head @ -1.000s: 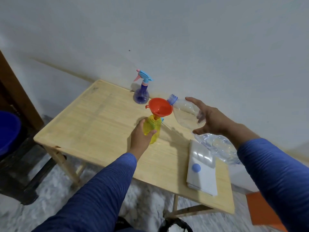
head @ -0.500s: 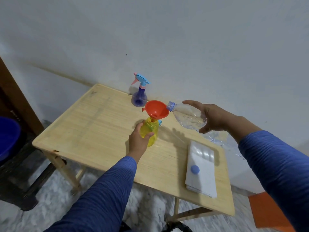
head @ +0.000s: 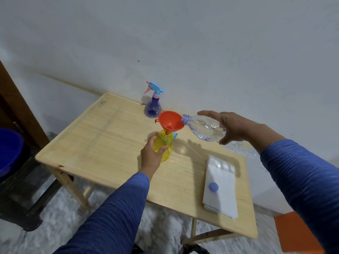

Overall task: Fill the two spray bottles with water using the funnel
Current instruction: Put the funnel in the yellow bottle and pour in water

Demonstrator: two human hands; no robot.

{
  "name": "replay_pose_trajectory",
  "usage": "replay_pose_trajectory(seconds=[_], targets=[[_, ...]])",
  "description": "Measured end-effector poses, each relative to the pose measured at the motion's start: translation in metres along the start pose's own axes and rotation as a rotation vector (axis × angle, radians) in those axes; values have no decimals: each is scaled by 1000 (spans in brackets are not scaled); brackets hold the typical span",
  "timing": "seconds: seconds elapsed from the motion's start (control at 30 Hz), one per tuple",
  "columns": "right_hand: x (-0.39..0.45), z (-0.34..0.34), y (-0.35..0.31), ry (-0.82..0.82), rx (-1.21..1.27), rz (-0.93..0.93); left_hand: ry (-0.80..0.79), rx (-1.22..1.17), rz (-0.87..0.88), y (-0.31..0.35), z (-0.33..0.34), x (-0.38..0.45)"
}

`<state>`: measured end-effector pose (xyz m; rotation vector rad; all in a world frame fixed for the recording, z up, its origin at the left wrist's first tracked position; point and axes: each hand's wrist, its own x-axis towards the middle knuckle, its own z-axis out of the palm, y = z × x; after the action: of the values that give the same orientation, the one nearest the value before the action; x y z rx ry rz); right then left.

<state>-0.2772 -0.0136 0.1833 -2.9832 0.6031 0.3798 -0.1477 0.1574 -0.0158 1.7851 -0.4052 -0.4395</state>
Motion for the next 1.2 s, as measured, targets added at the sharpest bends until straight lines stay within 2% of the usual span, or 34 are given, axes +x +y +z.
replay_pose_trajectory(seconds=[1.2], targets=[[-2, -6, 1, -14, -48, 9, 1, -17, -14, 1, -1, 0]])
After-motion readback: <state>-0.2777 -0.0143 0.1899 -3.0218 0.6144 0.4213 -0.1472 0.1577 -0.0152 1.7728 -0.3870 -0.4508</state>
